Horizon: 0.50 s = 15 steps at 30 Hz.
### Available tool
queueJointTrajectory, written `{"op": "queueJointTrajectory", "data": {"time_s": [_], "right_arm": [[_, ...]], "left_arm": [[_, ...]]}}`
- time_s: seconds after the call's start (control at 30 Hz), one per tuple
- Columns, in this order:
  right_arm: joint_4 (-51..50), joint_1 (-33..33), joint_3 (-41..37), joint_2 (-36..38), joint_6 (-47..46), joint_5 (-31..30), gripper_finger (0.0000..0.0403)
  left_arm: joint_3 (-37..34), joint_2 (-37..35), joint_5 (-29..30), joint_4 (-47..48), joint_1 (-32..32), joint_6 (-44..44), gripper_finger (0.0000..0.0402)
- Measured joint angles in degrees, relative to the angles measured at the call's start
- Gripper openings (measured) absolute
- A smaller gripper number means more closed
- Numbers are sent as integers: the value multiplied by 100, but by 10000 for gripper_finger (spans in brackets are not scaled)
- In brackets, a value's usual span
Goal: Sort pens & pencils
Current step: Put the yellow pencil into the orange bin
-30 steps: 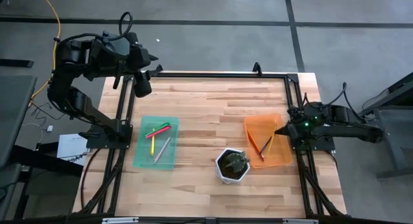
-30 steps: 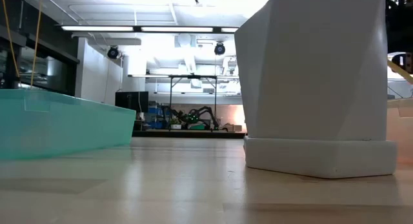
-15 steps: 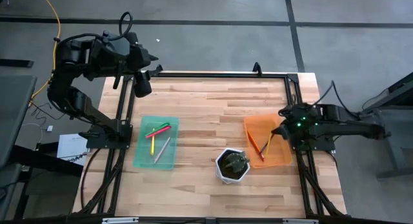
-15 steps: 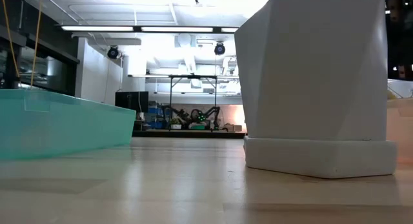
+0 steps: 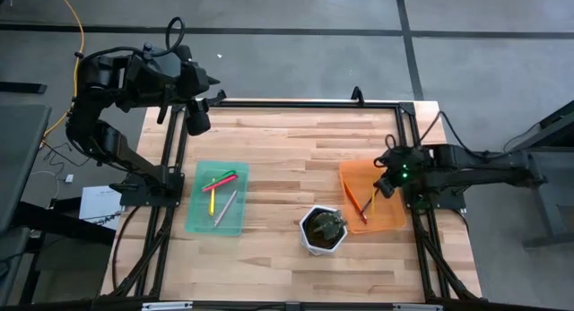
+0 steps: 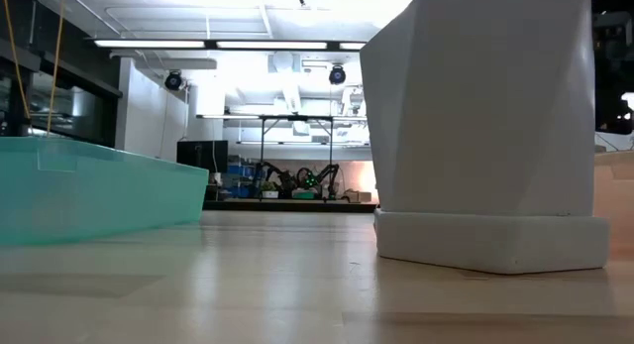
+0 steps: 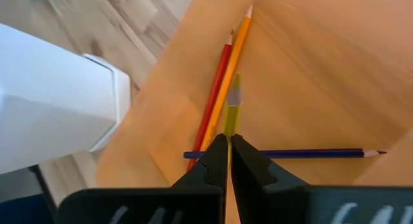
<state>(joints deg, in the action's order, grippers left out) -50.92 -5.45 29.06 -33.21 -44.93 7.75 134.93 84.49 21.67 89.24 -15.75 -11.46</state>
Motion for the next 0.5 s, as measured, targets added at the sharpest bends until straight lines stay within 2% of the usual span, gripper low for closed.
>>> {"op": "queueJointTrajectory", "data": {"time_s": [0.5], "right_arm": [[846, -1, 0, -1209, 276, -67, 10]], "left_arm": [[0, 2, 0, 78, 2, 37, 175]]}}
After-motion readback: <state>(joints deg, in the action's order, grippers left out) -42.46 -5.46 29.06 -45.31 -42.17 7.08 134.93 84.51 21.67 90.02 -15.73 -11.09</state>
